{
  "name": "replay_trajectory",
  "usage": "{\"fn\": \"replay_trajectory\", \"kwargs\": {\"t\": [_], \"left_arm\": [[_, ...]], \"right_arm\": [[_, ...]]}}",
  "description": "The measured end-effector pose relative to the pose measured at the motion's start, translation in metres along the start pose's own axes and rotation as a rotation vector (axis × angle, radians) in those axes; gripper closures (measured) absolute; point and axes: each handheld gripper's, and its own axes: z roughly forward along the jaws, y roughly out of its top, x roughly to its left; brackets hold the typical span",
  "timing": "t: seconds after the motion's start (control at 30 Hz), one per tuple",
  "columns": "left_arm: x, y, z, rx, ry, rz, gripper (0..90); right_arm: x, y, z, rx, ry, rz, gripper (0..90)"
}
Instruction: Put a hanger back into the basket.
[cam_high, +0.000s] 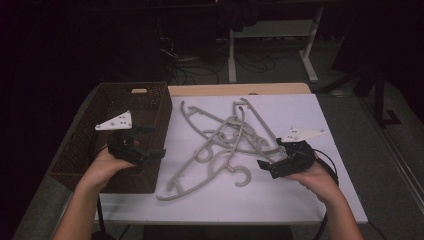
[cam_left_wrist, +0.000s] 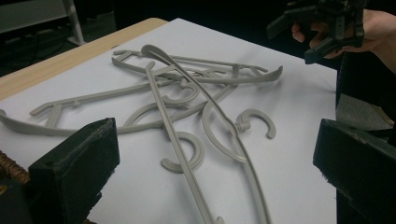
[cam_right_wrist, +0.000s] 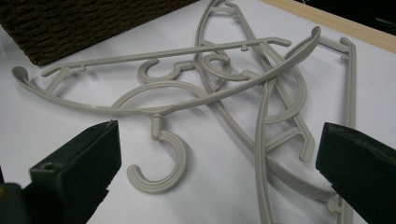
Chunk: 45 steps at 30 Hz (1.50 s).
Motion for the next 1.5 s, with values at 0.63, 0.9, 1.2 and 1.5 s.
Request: {"fn": "replay_trajectory", "kwargs": {"t": [0.63,0.9,1.2,1.5], "left_arm": [[-0.008,0.02,0.024,0.018,-0.03,0.035,0.3],[-0.01,0.025,0.038,0.016,-0.045,0.043,0.3],[-0.01,0.019,0.045,0.015,-0.045,0.04,0.3],[-0.011,0.02,0.043,0.002,-0.052,0.044,0.3]], "right_arm": [[0.007,0.01,0.026,0.073,0.048,-0.069,3.0],[0.008,0.021,0.055,0.132,0.072,-0.089,11.2],[0.015,0.046,0.098,0.16,0.136,-0.127,19.5],[0.031,0.063,0.133,0.205,0.191,-0.196,29.6]]}}
